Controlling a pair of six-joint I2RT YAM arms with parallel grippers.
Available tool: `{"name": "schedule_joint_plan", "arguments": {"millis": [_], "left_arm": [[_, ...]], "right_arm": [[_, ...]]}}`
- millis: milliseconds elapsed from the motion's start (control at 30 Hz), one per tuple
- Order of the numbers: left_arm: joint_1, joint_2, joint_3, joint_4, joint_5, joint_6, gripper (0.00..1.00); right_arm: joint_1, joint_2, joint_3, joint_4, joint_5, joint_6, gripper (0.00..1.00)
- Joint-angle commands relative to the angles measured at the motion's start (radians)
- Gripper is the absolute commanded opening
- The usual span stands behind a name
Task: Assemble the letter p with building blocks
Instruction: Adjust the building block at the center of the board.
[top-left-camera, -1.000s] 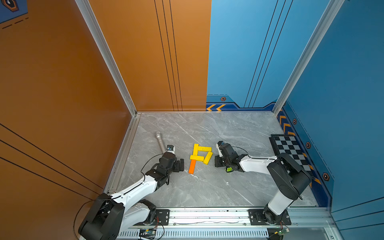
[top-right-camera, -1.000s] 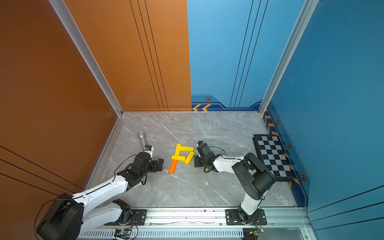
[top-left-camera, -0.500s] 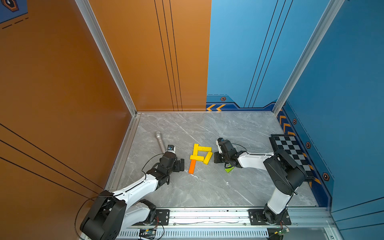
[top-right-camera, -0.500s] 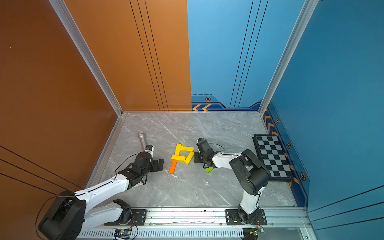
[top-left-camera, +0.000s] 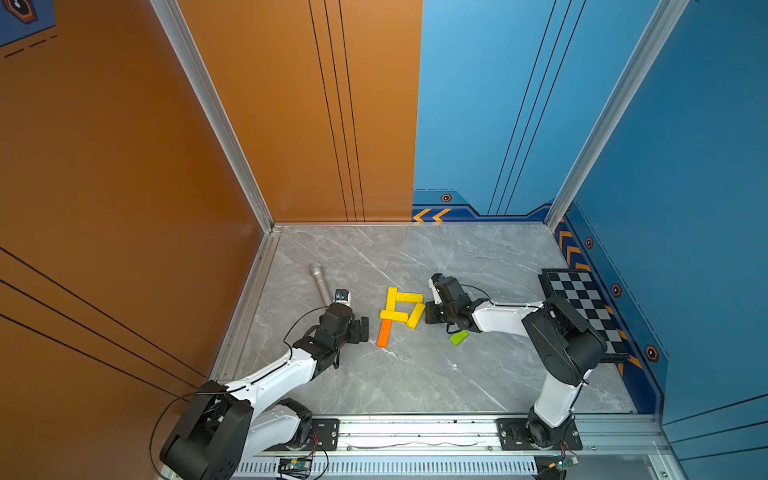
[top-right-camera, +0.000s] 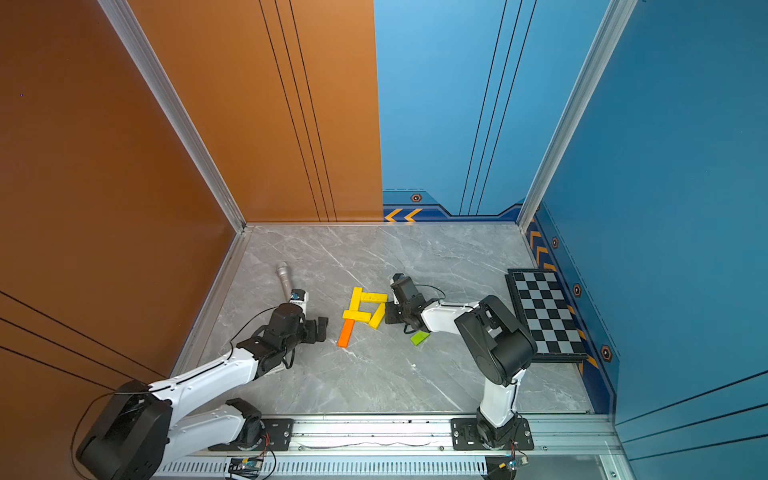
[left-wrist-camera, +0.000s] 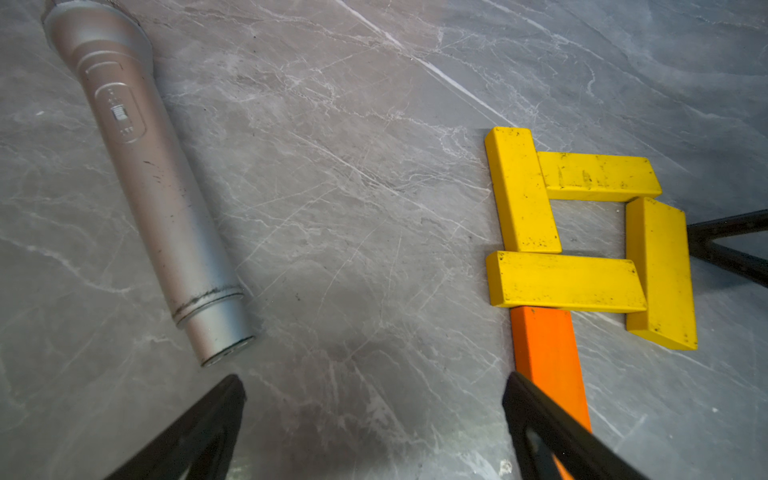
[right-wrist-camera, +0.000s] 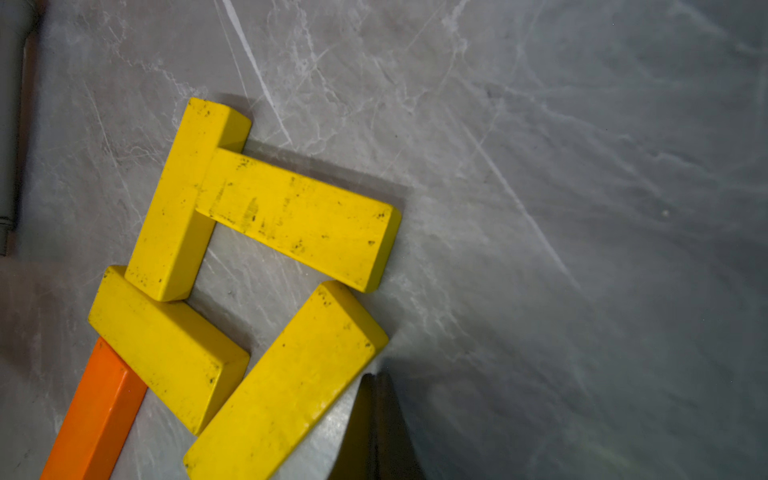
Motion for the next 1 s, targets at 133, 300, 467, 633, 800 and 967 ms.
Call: {"name": "schedule_joint_plan", "arguments": {"millis": [133, 300, 467, 633, 800, 967], "left_arm": [[0.008, -0.002, -0.001, 0.003, 0.016, 0.015, 0.99], [0.008, -0.001, -0.002, 0.003, 0.019, 0.015, 0.99], [0.008, -0.003, -0.003, 0.003, 0.020, 0.016, 0.99], [0.008, 0.002, -0.002, 0.003, 0.023, 0.018, 0.99], [0.008, 0.003, -0.002, 0.003, 0.023, 0.018, 0.99], [0.008, 0.006, -0.002, 0.003, 0.024, 0.018, 0.99]], "right_arm": [[-0.005, 0.036, 0.010, -0.033, -0.006, -0.022, 0.00], [-0.008, 0.044, 0.019, -0.032, -0.005, -0.022, 0.00], [-0.011, 0.054, 0.023, -0.030, -0.005, -0.020, 0.00], [-0.014, 0.053, 0.026, -0.032, -0.004, -0.020, 0.00], [-0.015, 0.061, 0.036, -0.025, -0.014, -0.020, 0.00], [-0.015, 0.073, 0.045, -0.026, -0.020, -0.021, 0.00]]}}
